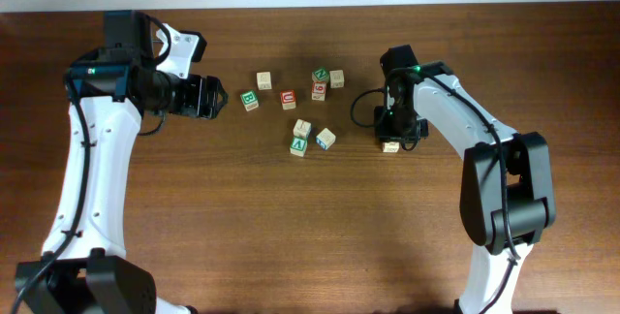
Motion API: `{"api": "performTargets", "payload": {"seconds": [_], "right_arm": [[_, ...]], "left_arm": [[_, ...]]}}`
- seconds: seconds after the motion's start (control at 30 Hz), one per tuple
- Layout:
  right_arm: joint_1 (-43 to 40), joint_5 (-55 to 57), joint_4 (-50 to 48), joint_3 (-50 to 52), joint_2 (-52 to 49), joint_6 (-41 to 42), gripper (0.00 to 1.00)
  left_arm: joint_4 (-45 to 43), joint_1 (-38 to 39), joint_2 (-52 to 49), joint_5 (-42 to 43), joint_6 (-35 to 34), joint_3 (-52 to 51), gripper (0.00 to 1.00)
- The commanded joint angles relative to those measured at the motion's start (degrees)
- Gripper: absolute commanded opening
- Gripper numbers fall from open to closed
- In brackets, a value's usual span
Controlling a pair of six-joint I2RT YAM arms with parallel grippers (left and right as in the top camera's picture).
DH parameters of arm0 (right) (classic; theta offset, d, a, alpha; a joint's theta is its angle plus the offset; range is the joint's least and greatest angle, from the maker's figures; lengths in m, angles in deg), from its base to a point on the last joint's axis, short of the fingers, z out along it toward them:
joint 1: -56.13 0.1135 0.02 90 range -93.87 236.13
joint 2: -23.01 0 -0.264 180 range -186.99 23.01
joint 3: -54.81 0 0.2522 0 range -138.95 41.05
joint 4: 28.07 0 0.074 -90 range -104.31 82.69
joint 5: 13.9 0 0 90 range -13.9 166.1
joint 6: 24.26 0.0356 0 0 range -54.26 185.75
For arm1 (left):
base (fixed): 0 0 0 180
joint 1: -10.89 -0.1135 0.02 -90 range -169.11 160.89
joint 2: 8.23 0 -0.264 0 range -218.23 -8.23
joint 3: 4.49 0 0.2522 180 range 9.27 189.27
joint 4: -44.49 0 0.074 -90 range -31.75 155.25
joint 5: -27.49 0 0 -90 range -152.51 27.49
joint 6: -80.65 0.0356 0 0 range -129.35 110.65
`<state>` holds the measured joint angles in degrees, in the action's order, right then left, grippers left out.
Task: Rotate 5 blocks
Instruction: 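Grasp the A block with right gripper and carry it toward the front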
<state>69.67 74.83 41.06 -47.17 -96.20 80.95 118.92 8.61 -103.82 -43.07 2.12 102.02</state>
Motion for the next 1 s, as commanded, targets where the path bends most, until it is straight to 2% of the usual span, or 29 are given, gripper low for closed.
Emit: {"api": "performTargets", "payload": {"seconds": [0.0,0.07,0.23,0.37,0.4,0.43,0.63,0.77,0.97], "right_arm": [[0.0,1.14,-0.31,1.44,-0.44,-0.09,0.35],[0.0,1.14,-0.33,1.88,-0.44,-0.09,0.34],[0.0,1.09,0.33,2.08,-0.42,1.62,0.2],[0.0,-2.93,4.24,2.05,-0.42,1.84,0.18],[0.0,-3.74,5.53,2.05,-0.42,1.84,0.17],[0.0,-4.39,6.8,2.05,-0.42,1.81,0.15],[0.15,-5.9,13.68,2.08,-0.42,1.84,0.14],[1.68,-5.88,13.86,2.08,-0.42,1.99,0.14],[6.67,-5.16,13.81,2.08,-0.42,7.5,0.14]], "left_arm": [[-0.13,0.04,-0.31,-0.39,-0.52,1.05,0.82],[-0.15,0.04,-0.31,-0.39,-0.52,1.05,0.82],[-0.15,0.04,-0.31,-0.39,-0.52,1.05,0.82],[-0.15,0.04,-0.31,-0.39,-0.52,1.05,0.82],[-0.15,0.04,-0.31,-0.39,-0.52,1.05,0.86],[-0.17,0.04,-0.31,-0.39,-0.52,1.05,0.86],[-0.2,0.04,-0.31,-0.39,-0.5,1.05,0.88],[-0.35,0.04,-0.31,-0.39,-0.5,1.05,0.88],[-0.42,0.04,-0.31,-0.39,-0.5,1.05,0.88]]}}
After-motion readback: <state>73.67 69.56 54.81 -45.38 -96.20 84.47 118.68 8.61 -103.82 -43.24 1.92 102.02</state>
